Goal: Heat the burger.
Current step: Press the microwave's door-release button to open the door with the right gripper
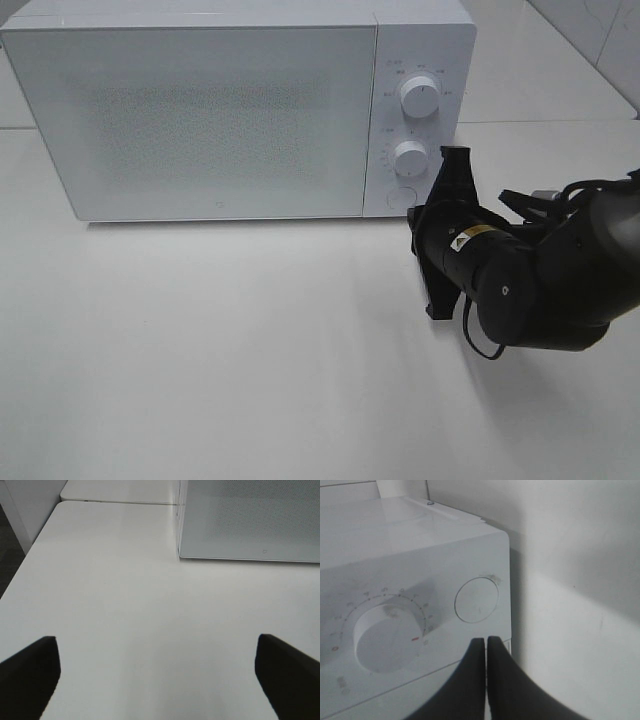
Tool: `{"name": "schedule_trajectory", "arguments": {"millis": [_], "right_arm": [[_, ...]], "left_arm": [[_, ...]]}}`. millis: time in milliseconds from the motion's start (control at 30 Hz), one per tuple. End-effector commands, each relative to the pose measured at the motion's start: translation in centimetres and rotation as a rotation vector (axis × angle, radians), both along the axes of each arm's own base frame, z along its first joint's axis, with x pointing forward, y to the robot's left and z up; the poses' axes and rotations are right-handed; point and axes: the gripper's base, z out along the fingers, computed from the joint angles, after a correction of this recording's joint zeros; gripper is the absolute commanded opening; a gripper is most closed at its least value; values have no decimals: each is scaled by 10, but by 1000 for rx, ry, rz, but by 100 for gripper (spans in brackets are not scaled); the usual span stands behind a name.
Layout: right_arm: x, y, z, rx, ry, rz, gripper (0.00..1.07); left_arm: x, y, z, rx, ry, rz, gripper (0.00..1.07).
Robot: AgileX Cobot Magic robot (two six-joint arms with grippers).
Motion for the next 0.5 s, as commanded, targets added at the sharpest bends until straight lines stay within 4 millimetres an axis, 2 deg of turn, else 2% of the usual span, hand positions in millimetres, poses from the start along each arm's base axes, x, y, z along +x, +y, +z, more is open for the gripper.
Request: {"name": "schedule_trajectory", "arguments": {"millis": [33, 267, 500], "right_arm": [[14, -2, -4, 15, 17, -16, 0], [34, 0, -13, 29, 28, -27, 0], [45, 3, -16, 39, 33, -22, 0]], "left_arm": [[0, -1, 0, -4, -13, -2, 98], [0, 0, 0, -3, -13, -2, 98], [0, 0, 0, -1, -13, -3, 98]]}}
